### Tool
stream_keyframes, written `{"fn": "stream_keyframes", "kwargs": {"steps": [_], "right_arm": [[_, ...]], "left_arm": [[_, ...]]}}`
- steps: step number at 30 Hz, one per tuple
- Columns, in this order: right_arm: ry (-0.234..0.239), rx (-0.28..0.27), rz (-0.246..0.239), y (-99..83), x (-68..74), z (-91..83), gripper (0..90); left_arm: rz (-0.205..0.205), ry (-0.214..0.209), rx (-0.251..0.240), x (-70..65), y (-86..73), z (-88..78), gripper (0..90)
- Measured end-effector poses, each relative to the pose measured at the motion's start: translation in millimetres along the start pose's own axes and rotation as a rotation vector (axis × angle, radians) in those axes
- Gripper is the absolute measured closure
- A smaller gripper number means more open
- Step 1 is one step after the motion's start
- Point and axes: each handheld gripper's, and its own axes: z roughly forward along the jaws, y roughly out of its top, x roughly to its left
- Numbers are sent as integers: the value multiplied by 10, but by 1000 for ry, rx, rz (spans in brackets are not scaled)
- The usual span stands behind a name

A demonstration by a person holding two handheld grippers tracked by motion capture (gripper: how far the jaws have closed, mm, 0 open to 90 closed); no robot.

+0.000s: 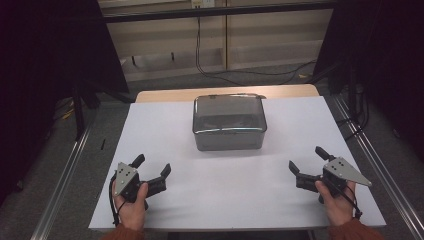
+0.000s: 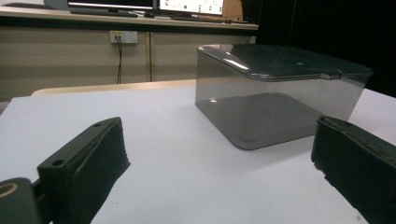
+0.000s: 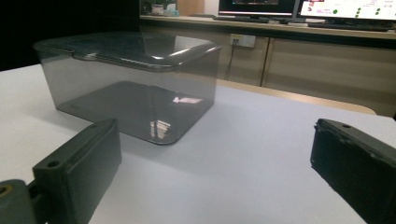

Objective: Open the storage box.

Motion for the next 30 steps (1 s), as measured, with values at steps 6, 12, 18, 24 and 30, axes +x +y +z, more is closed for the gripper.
{"fn": "stream_keyframes", "kwargs": {"steps": [6,12,18,24,30], "right_arm": [[43,4,-12,2,64,50,9],[70,13,-21,4,134,114,4],[100,18,-33,14,183,221,8],[121,23,-33,49,233,280,6],[150,10,-64,135,345,390,5]], "left_arm": [[-4,-10,-1,-6,2,-31,31],[3,-22,0,-20,5,-38,31],[3,-20,6,-11,7,-35,31],[16,-24,12,-23,7,-31,31],[3,-33,14,-19,12,-5,31]]}}
